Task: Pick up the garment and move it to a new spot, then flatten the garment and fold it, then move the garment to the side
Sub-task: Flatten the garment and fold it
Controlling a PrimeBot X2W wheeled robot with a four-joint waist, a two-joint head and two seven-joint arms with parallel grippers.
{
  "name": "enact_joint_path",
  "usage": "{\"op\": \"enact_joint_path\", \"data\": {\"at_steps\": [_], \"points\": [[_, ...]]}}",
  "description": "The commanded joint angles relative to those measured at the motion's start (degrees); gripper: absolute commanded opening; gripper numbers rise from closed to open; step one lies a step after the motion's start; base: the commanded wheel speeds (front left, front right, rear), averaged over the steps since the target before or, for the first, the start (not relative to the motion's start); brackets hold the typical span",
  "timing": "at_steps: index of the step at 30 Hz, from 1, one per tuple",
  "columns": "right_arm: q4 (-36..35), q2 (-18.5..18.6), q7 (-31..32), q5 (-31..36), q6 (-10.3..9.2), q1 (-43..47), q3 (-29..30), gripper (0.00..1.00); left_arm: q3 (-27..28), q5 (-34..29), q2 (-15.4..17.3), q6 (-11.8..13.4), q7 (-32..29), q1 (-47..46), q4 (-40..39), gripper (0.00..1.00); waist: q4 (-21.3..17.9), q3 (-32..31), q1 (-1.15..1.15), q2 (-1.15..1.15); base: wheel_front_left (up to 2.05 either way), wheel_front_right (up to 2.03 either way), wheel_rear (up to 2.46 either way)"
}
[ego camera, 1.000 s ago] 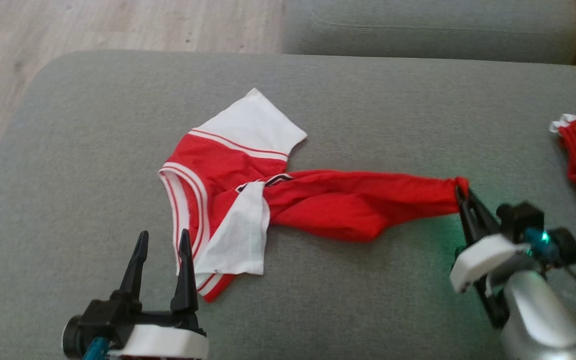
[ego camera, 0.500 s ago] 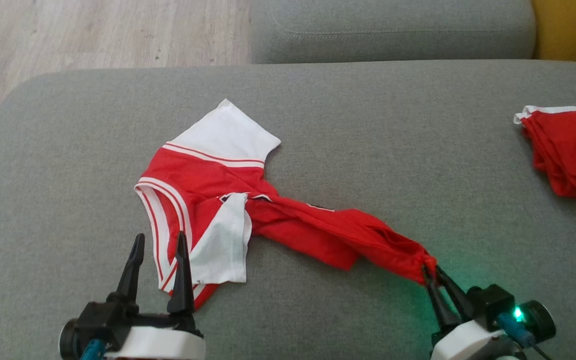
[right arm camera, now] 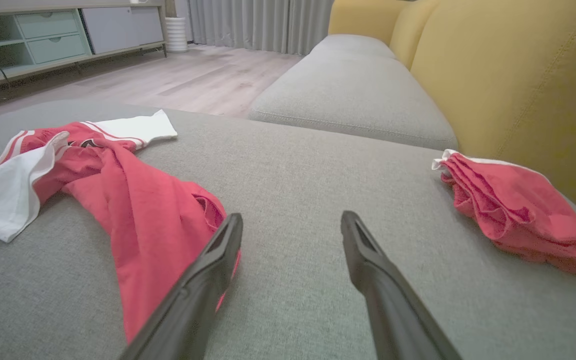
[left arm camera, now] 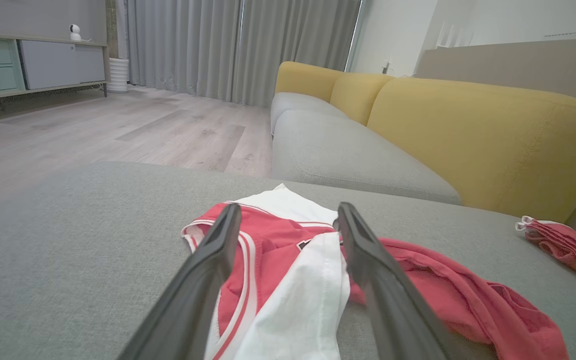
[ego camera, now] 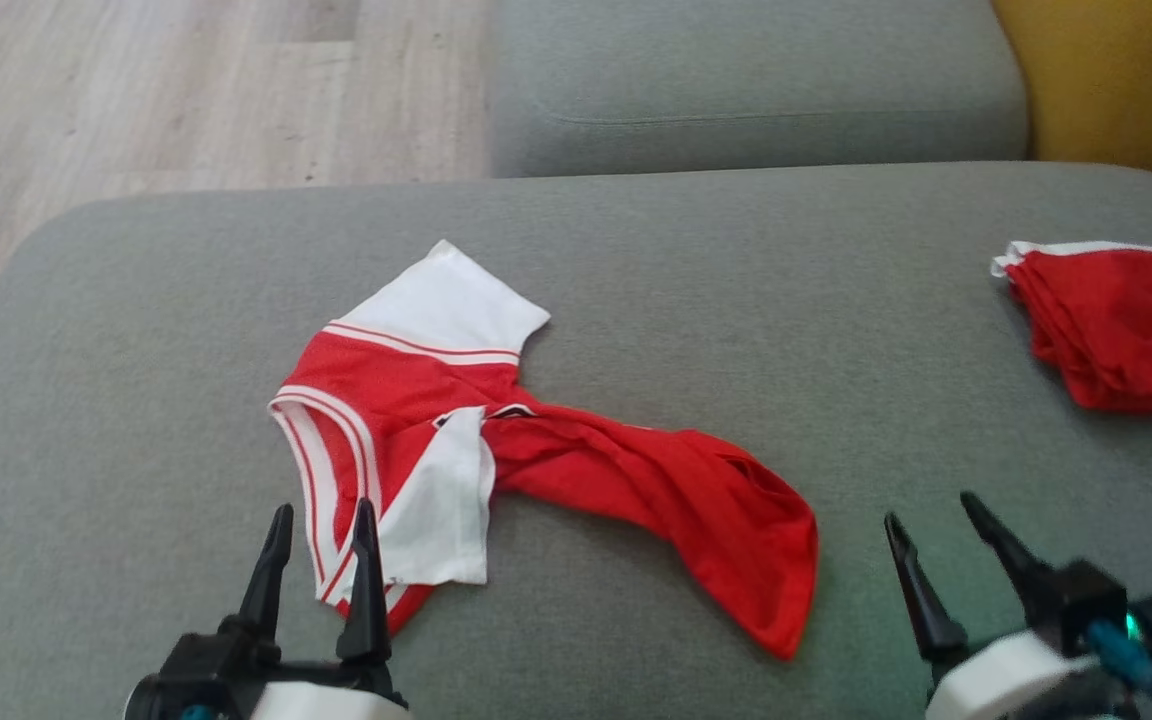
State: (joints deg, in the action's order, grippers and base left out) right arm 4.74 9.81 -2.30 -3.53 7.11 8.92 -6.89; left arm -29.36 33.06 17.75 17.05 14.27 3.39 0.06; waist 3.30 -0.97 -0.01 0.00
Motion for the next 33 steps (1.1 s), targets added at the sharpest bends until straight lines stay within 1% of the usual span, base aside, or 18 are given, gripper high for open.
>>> {"op": "enact_joint_path", "data": {"at_steps": [1, 2, 4, 7, 16, 19, 23, 24, 25, 26, 27, 30, 33], "points": [[-2.36, 1.93, 0.89, 0.19, 0.37, -4.14, -1.35, 1.00, 2.02, -0.10, 0.34, -0.40, 0.55, -2.59, -1.24, 1.00, 1.17, -0.01, 0.01, 0.00, 0.00, 0.00, 0.00], [-2.36, 1.93, 0.89, 0.19, 0.37, -4.14, -1.35, 1.00, 2.02, -0.10, 0.34, -0.40, 0.55, -2.59, -1.24, 1.00, 1.17, -0.01, 0.01, 0.00, 0.00, 0.00, 0.00], [-2.01, 2.87, 2.43, 0.00, 0.37, -6.41, -2.31, 1.00, 1.87, -0.20, 0.17, -0.56, 0.56, -2.89, -1.07, 1.00, 2.54, 0.15, 0.01, 0.00, 0.00, 0.00, 0.00], [0.52, 4.11, 4.46, -0.69, 0.37, -10.20, -4.61, 1.00, 1.78, -0.33, 0.10, -0.67, 0.58, -3.18, -0.84, 1.00, 4.76, 0.63, 0.01, 0.00, 0.00, 0.00, 0.00], [17.13, 7.62, 8.53, -5.25, 0.37, -20.92, -13.11, 1.00, 1.43, -0.64, 0.06, -0.92, 0.52, -4.08, -0.60, 1.00, 11.58, 2.88, 0.01, 0.00, 0.00, 0.00, 0.00], [21.84, 8.59, 10.43, -7.98, 0.37, -23.32, -16.32, 1.00, 1.69, -0.58, 0.10, -0.87, 0.54, -4.15, -0.52, 1.00, 13.01, 3.33, 0.01, 0.00, 0.00, 0.00, 0.00], [26.25, 10.06, 13.88, -12.32, 0.37, -26.10, -21.06, 1.00, 1.87, -0.58, -0.01, -0.99, 0.58, -4.20, -0.48, 1.00, 14.13, 3.83, 0.01, 0.00, 0.00, 0.00, 0.00], [27.06, 10.32, 14.69, -13.75, 0.37, -26.82, -22.08, 0.83, 1.89, -0.61, -0.07, -1.03, 0.59, -4.25, -0.48, 1.00, 14.31, 3.96, 0.01, 0.00, 0.00, 0.00, 0.00], [27.78, 10.65, 15.29, -15.07, 0.37, -27.60, -23.00, 0.42, 1.88, -0.65, -0.14, -1.07, 0.59, -4.33, -0.47, 1.00, 14.50, 4.08, 0.01, 0.00, 0.00, 0.00, 0.00], [28.51, 11.11, 15.83, -16.13, 0.37, -28.45, -23.92, 0.22, 1.87, -0.68, -0.22, -1.14, 0.60, -4.44, -0.46, 1.00, 14.70, 4.25, 0.01, 0.00, 0.00, 0.00, 0.00], [29.11, 11.58, 16.04, -17.04, 0.37, -29.42, -24.70, 0.00, 1.88, -0.72, -0.30, -1.20, 0.61, -4.57, -0.44, 1.00, 14.86, 4.45, 0.01, 0.00, 0.00, 0.00, 0.00], [31.30, 12.68, 14.79, -18.57, 0.37, -33.06, -24.90, 0.00, 2.04, -0.86, -0.54, -1.30, 0.63, -4.89, -0.40, 1.00, 15.10, 5.01, 0.01, 0.00, 0.00, 0.00, 0.00], [34.27, 13.23, 11.75, -17.71, 0.37, -37.54, -22.84, 0.00, 2.28, -0.99, -0.73, -1.37, 0.65, -5.09, -0.41, 1.00, 15.16, 5.62, 0.01, 0.00, 0.00, 0.00, 0.00]]}}
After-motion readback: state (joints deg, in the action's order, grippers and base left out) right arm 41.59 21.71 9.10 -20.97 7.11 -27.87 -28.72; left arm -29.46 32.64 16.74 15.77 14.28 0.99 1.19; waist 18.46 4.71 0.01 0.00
